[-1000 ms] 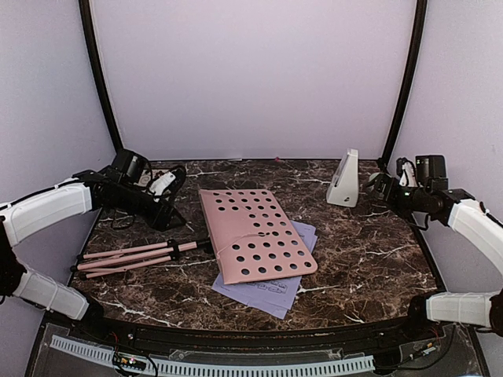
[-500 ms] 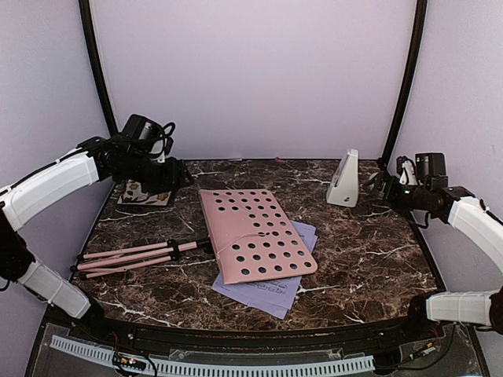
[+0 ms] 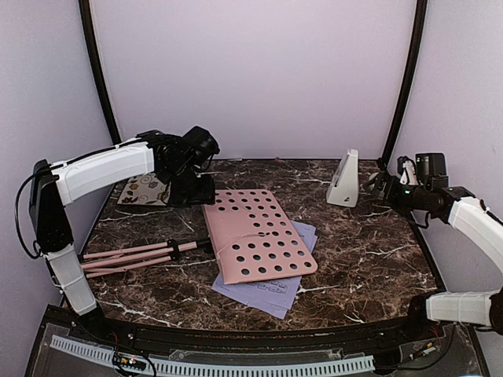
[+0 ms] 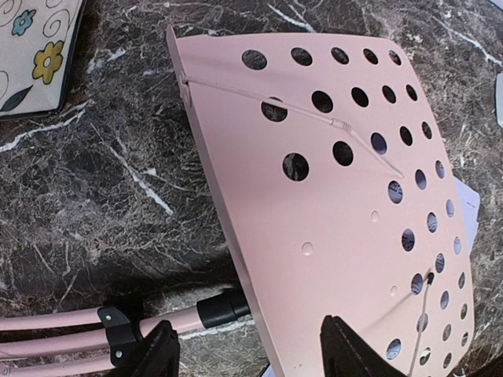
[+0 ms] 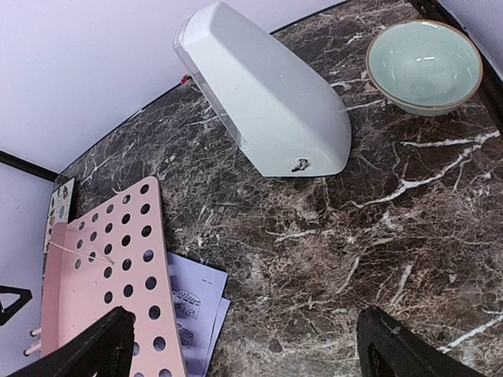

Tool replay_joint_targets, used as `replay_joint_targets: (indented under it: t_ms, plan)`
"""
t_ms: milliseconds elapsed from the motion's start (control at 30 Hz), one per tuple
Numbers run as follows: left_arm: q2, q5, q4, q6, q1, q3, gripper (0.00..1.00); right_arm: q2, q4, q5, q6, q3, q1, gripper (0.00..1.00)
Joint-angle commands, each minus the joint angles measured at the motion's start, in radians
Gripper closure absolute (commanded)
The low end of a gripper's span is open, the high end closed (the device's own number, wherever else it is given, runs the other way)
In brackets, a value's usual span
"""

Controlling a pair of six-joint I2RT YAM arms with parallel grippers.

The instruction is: Set up the instrument practice props

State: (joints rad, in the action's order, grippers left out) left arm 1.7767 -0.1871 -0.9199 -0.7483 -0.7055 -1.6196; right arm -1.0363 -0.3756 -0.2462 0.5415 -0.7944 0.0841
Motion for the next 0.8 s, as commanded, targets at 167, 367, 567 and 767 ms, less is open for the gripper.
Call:
replay_joint_targets:
  t_ms: [167, 367, 567, 767]
  plan:
    - [0.095, -0.093, -0.200, -0.130, -0.011, -0.068, 0.44, 0.060, 0.001, 0.031, 0.023, 0.028, -0.006, 0.00]
    - [0.156, -0.095, -0.209, -0.166, -0.012, -0.100, 0.48, 0.077, -0.004, 0.033, 0.031, 0.039, -0.006, 0.01]
    - [0.219, -0.095, -0.279, -0.259, -0.011, -0.170, 0.62, 0.084, -0.012, 0.042, 0.032, 0.041, -0.006, 0.00]
    - [0.248, -0.123, -0.336, -0.313, -0.011, -0.200, 0.74, 0.087, -0.008, 0.047, 0.035, 0.040, -0.006, 0.00]
